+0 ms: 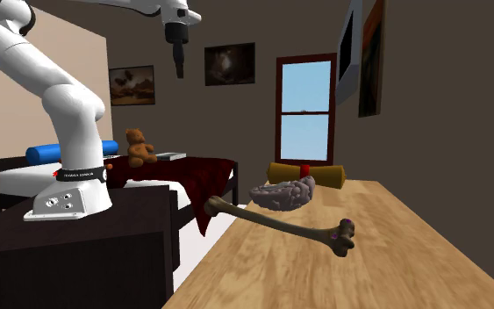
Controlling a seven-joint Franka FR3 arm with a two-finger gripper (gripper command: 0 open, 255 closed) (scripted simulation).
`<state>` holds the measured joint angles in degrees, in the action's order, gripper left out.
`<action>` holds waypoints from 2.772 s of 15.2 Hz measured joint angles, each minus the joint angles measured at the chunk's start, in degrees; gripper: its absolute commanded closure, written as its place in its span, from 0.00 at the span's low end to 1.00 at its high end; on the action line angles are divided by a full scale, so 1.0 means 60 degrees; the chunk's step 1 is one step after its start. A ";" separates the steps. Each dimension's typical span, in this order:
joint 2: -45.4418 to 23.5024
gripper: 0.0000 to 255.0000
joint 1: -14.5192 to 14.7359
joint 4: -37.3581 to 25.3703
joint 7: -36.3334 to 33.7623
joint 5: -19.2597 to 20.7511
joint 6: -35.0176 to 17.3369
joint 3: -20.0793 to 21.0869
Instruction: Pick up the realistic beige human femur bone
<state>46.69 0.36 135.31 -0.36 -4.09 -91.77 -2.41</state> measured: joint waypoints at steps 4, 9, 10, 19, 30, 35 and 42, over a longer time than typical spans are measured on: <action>-0.0446 0.00 -0.0180 0.0203 -0.0154 0.0068 -0.0590 -0.0070; -0.1732 0.00 -0.0553 0.0371 -0.0585 0.0169 -0.1941 -0.0199; -0.1916 0.00 -0.0648 0.0346 -0.0644 0.0213 -0.2080 -0.0262; -0.4627 0.00 -0.1301 0.0175 -0.1292 0.0341 -0.4426 -0.0734; -0.8135 0.00 -0.1969 -0.1070 -0.1907 0.0017 -0.6412 -0.1416; -0.9694 0.00 -0.2271 -0.1831 -0.2159 -0.0346 -0.7059 -0.1653; -1.1857 0.00 -0.2891 -0.3249 -0.2376 -0.0974 -0.7556 -0.1907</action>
<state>-24.45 -16.99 115.82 -14.61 -9.94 -137.10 -13.86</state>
